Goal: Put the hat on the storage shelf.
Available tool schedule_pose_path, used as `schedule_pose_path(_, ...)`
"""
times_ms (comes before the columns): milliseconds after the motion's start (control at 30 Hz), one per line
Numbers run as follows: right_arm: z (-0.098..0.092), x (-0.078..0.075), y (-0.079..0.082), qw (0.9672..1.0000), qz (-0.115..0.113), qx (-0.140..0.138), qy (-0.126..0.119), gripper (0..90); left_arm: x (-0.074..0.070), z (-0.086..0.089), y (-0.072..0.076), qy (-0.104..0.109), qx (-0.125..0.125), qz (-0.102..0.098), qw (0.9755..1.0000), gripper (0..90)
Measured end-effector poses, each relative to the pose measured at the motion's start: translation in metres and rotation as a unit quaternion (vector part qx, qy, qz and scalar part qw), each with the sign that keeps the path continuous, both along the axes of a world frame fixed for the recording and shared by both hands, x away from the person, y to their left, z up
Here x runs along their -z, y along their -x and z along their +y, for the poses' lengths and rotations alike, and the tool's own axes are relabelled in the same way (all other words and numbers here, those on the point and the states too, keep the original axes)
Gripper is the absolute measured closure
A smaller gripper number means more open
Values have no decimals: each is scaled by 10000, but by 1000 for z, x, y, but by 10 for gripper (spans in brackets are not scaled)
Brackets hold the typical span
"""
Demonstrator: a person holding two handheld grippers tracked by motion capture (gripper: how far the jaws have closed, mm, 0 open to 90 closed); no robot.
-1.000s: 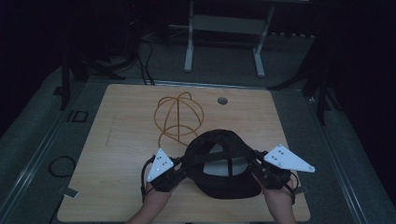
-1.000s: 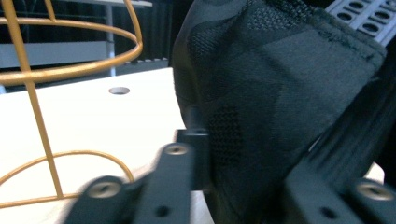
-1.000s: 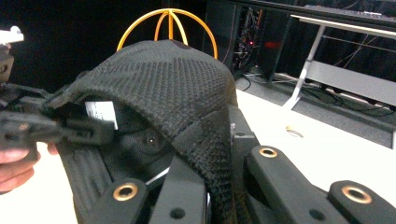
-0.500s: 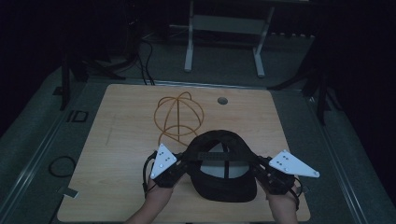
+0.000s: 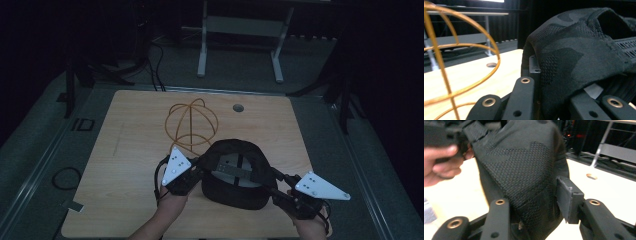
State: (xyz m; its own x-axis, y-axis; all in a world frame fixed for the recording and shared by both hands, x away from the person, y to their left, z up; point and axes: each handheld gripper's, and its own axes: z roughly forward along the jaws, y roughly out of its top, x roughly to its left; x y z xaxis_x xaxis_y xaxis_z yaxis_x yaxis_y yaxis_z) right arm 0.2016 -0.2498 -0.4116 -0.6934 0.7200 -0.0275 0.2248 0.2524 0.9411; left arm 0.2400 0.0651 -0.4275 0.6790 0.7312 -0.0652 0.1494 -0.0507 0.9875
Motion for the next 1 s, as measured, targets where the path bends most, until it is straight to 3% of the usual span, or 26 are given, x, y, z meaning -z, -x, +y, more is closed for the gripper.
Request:
schedule_pose_path(233, -7, 7, 13, 9982, 315, -506, -29, 397, -11, -5, 4, -30, 152, -102, 9998, 882)
schedule_pose_path(533, -19, 22, 21, 9930, 628, -966, 252, 338, -23, -6, 11, 179, 289, -253, 9991, 882)
schedule_pose_path(600, -25, 25, 21, 9916, 665, -1071, 271, 338, -23, -5, 11, 147, 321, -254, 9991, 882)
schedule_pose_path(767, -39, 23, 23, 9909, 617, -1167, 278, 350, -22, 0, 9, 137, 357, -225, 9990, 881)
schedule_pose_path(933, -55, 12, 17, 9949, 354, -880, 333, 371, -20, 8, 8, 123, 689, -285, 9971, 881)
schedule_pose_path(967, -58, 7, 12, 9958, 215, -817, 347, 390, -21, 13, 6, 174, 886, -282, 9955, 881)
schedule_pose_path(1000, -58, 7, 12, 9958, 215, -817, 347, 390, -21, 13, 6, 174, 886, -282, 9955, 881)
